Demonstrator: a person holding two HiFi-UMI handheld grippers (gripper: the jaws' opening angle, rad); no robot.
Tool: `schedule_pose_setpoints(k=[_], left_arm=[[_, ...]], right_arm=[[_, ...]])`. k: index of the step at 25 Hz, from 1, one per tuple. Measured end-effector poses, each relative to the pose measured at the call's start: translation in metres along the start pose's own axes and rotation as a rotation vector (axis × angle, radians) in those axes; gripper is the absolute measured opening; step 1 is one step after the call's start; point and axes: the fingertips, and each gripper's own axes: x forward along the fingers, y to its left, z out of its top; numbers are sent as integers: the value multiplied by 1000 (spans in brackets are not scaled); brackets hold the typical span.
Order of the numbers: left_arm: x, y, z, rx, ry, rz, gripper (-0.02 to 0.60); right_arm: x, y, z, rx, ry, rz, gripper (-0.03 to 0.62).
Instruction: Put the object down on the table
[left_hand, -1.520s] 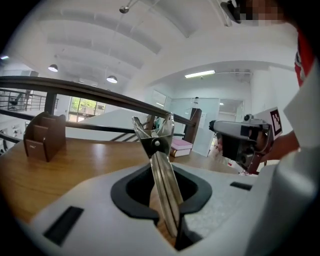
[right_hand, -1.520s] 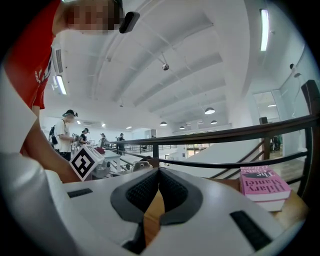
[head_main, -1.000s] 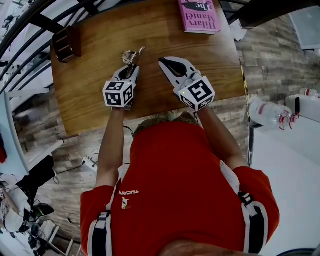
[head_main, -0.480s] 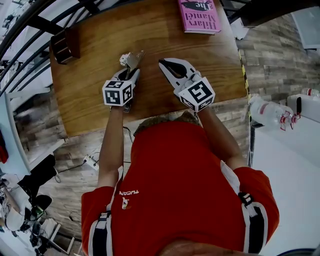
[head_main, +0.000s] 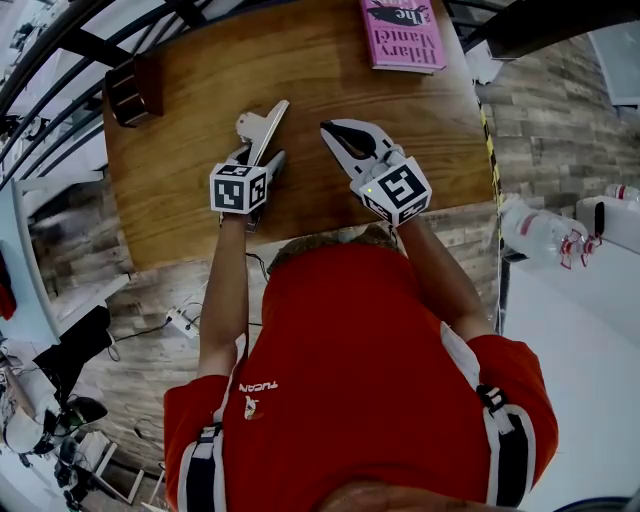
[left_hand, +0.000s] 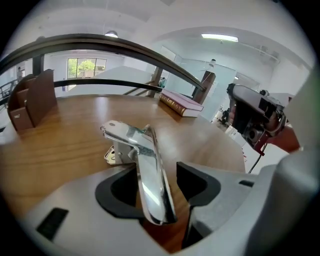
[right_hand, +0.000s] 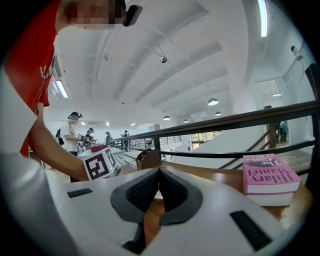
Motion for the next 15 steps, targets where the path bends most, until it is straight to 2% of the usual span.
schedule_pose_setpoints(k=[5,9,15], left_arm=[[-7,7,-10,34,51,71,255],[-13,15,-12,44,50,146,267],[-25,17,-2,43,-12,182,270]], right_arm=[[2,-1,0,1,1,14,25],[4,-1,1,0,1,24,25],[6,4,0,0,3,36,25]])
